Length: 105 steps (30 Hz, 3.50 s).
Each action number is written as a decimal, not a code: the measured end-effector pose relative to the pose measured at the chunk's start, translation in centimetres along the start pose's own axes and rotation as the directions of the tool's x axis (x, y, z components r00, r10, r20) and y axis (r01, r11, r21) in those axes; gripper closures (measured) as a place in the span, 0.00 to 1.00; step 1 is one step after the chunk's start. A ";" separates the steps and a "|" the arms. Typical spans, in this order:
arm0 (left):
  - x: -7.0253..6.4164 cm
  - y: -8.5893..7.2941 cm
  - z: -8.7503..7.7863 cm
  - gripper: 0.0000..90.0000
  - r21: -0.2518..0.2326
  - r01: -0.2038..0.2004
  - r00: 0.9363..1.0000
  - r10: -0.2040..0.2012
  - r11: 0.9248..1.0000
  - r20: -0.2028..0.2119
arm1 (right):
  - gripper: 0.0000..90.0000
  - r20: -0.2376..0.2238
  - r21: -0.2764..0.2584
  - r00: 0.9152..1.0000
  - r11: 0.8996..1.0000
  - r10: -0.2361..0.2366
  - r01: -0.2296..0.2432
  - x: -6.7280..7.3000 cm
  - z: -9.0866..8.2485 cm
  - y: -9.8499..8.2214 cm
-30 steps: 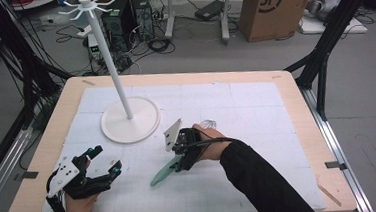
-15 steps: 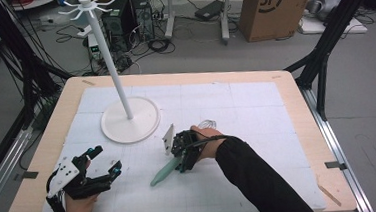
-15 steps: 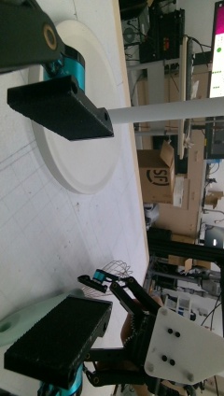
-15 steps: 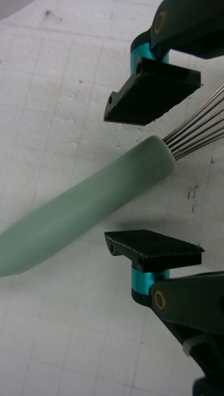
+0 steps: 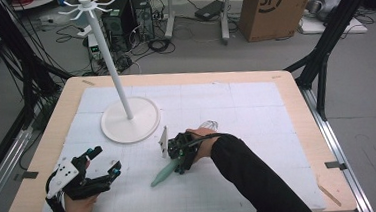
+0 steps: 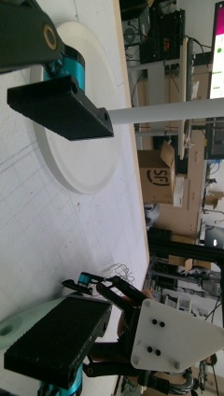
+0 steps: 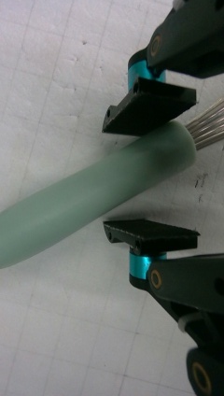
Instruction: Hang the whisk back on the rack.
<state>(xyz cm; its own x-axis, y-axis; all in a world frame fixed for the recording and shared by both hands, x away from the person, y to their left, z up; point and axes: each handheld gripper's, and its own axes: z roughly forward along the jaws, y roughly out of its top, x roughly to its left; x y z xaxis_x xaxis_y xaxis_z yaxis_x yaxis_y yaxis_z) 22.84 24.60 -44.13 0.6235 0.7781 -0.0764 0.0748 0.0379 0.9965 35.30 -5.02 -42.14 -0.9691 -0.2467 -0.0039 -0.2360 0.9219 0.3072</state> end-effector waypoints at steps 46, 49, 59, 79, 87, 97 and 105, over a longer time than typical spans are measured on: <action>0.1 -0.1 -0.3 0.17 -0.001 0.002 1.000 -0.002 1.000 -0.019 | 0.78 0.251 -0.541 0.956 0.841 0.151 0.010 -0.1 -10.8 -0.7; 0.1 -0.1 -0.3 0.17 0.001 0.003 1.000 -0.003 1.000 -0.018 | 0.78 0.267 -0.632 0.936 0.775 0.231 -0.011 -0.3 -12.0 -0.9; 0.1 -0.2 -0.3 0.16 0.004 0.003 1.000 -0.003 1.000 -0.015 | 0.78 0.330 -0.768 0.870 0.640 0.367 0.021 -1.3 -15.4 0.0; 0.0 -0.2 -0.3 0.16 -0.003 0.011 1.000 -0.011 1.000 -0.006 | 0.78 0.359 -0.869 0.744 0.492 0.563 0.047 -5.1 -21.0 4.3; 0.0 -0.2 -0.5 0.17 -0.005 0.010 1.000 -0.010 1.000 -0.002 | 0.78 0.375 -0.877 0.678 0.480 0.632 0.037 -6.8 -21.9 5.1; 0.0 -0.1 -0.6 0.16 -0.014 0.009 1.000 -0.009 1.000 0.000 | 0.78 0.392 -0.872 0.645 0.489 0.656 0.032 -7.7 -21.4 5.9; 0.0 -0.1 -0.8 0.16 -0.011 0.011 1.000 -0.011 1.000 -0.002 | 0.78 0.403 -0.865 0.636 0.500 0.658 0.031 -8.0 -20.8 7.0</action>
<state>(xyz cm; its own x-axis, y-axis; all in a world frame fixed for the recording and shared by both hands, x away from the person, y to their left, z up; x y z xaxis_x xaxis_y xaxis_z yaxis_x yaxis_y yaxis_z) 22.22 25.03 -44.20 0.6211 0.7789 -0.0873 0.0731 0.0533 0.9959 42.89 -2.86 -20.13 -0.8007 0.5701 -0.1839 -0.0852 0.1955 0.9770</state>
